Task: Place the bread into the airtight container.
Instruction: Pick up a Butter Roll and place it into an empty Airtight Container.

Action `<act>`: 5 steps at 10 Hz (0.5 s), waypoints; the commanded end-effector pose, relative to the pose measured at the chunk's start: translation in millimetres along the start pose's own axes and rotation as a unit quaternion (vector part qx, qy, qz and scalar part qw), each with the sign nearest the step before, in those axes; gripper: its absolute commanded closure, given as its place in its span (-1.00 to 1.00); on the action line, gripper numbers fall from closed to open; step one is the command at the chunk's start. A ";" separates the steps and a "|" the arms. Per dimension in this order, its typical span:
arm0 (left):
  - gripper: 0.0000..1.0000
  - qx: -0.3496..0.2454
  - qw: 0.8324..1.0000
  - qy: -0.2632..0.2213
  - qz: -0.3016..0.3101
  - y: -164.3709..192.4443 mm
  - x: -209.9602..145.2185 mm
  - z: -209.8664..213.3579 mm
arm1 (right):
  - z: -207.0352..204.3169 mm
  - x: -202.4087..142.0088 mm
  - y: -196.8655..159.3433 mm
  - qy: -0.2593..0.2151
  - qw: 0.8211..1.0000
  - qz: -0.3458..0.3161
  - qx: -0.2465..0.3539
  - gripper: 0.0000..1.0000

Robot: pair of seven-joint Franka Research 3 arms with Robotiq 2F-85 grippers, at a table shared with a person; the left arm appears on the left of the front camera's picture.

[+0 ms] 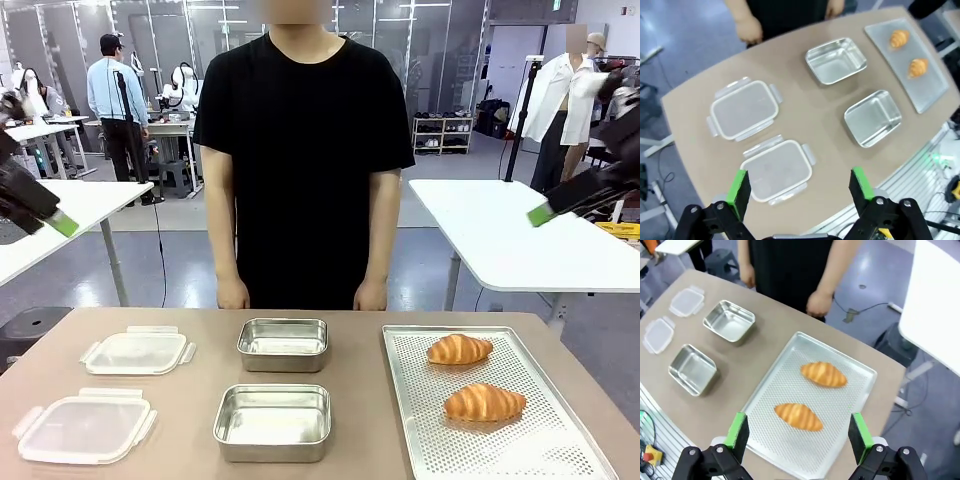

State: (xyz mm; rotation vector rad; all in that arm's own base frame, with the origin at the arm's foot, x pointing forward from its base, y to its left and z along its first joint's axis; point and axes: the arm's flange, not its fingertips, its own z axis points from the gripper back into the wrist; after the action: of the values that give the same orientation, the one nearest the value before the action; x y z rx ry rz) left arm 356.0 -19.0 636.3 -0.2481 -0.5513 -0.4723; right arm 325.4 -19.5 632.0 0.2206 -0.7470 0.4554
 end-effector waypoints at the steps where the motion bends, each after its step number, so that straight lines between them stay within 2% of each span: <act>1: -1.00 0.041 0.999 0.004 0.008 -13.4 -12.1 43.0 | 42.7 -16.7 9.2 0.008 0.999 0.008 -0.034 -1.00; 3: -1.00 0.068 0.998 -0.010 0.012 -26.9 -16.1 83.2 | 79.4 -20.5 13.2 -0.012 0.998 0.015 -0.054 -1.00; 5: -1.00 0.109 0.993 -0.051 0.017 -40.1 -24.6 129.9 | 120.8 -30.0 16.4 -0.062 0.995 0.025 -0.077 -1.00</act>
State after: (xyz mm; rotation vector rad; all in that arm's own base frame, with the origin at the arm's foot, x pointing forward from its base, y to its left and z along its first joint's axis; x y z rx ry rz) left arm 270.5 -1.8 723.9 -0.1171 -0.6851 -0.4001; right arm 234.1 -54.0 696.4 0.1046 -0.8818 0.4512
